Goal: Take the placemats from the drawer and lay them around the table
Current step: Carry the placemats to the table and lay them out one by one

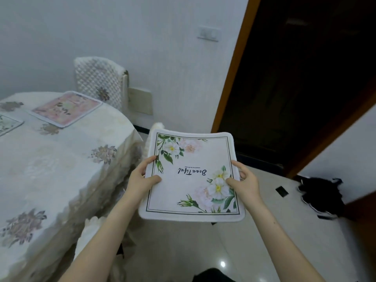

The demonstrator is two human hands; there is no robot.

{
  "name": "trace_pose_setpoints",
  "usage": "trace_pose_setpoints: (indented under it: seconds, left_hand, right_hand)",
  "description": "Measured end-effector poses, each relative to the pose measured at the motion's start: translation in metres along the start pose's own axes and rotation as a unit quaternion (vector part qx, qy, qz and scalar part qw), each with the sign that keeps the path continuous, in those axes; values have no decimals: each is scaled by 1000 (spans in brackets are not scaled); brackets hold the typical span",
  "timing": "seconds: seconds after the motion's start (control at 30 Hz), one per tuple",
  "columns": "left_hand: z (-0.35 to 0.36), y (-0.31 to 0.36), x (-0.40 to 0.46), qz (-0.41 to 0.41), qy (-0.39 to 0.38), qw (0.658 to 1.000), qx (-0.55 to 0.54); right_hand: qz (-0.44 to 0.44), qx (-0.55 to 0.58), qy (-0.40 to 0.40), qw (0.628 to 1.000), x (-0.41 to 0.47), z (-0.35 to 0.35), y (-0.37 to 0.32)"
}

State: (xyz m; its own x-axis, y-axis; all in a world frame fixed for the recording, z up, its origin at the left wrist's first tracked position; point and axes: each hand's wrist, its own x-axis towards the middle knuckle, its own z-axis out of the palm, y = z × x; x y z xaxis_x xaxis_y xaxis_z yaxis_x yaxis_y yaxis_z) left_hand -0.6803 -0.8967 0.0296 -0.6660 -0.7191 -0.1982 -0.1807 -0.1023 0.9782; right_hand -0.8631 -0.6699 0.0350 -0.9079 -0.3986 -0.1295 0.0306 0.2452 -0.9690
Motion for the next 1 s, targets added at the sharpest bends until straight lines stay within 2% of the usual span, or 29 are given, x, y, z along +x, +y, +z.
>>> trace_pose_setpoints:
  seconds: [0.13, 0.33, 0.57, 0.77, 1.0]
  left_hand:
    - [-7, 9, 46, -13, 42, 999, -24]
    - [-14, 12, 114, -26, 155, 986, -60]
    - [-13, 25, 160, -30, 320, 944, -78]
    - [-29, 18, 168, -51, 433, 896, -83]
    - [-87, -4, 163, -89, 512, 850, -88]
  right_hand:
    - [-19, -8, -65, 998, 73, 31, -23]
    - [-41, -17, -175, 984, 192, 91, -52]
    - [-53, -39, -328, 942, 304, 172, -85]
    - [-66, -66, -438, 894, 335, 250, -97]
    - [-88, -94, -516, 847, 324, 354, -100]
